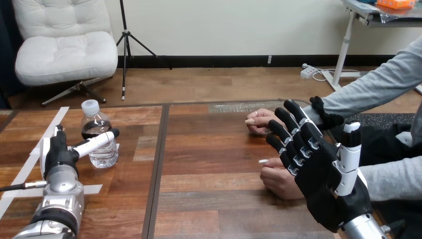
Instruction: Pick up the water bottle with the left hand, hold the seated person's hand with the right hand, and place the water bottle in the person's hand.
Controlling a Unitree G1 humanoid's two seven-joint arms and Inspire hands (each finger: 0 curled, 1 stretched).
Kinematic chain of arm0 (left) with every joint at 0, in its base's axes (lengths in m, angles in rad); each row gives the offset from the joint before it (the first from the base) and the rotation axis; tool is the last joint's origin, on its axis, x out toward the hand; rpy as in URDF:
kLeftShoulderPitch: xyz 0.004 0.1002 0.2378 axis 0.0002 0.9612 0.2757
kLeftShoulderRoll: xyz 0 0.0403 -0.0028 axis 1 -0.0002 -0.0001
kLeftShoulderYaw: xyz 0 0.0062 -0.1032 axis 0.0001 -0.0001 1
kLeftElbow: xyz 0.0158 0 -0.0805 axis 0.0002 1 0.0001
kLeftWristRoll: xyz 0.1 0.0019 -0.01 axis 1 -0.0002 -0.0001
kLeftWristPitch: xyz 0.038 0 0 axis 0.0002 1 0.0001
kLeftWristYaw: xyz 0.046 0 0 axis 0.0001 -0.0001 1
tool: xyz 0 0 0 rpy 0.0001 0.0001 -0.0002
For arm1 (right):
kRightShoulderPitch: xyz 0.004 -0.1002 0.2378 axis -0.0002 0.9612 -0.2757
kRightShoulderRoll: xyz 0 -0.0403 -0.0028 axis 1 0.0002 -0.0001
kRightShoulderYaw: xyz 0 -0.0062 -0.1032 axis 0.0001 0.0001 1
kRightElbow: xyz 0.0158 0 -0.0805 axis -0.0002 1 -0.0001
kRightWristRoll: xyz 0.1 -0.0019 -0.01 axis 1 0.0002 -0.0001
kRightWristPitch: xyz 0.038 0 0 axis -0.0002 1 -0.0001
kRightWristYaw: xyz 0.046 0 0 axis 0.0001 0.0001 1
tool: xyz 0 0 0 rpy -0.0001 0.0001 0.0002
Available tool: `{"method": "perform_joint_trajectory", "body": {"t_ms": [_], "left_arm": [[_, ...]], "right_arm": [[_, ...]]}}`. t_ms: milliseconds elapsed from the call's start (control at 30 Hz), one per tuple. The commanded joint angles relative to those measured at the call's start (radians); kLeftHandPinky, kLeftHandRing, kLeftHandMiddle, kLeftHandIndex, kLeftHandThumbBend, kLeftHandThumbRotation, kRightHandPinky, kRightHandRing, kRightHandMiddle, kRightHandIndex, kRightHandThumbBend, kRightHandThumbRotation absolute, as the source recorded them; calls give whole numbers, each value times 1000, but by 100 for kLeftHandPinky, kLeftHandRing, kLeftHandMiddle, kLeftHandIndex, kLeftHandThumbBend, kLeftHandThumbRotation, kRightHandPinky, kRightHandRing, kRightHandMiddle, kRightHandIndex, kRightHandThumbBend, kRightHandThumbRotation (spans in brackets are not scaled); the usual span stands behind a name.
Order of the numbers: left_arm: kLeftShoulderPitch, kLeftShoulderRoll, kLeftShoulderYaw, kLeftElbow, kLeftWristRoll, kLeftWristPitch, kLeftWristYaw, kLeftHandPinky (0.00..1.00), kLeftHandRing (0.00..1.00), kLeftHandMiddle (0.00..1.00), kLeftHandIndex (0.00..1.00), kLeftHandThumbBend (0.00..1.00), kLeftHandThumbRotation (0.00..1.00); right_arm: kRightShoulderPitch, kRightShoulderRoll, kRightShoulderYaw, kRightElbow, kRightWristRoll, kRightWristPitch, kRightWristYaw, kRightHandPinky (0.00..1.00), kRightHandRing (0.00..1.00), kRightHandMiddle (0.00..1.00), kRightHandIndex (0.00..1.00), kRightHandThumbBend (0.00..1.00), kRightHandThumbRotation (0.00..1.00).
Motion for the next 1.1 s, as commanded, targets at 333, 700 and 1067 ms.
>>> {"method": "perform_joint_trajectory", "body": {"t_ms": [333, 700, 1067], "left_arm": [[-96, 15, -28, -13, 39, -10, 43, 89, 97, 99, 100, 98, 16], [-108, 16, -25, -11, 35, 0, 51, 86, 94, 97, 98, 98, 13], [-125, 18, -33, -9, 42, 20, 45, 86, 94, 96, 97, 100, 15]], "right_arm": [[-27, 13, -3, -63, 17, -18, 5, 100, 100, 100, 100, 95, 100], [-20, 16, -3, -73, 18, -13, 2, 100, 100, 100, 100, 95, 100], [-13, 19, -4, -79, 13, -13, 3, 100, 100, 100, 100, 95, 100]]}}
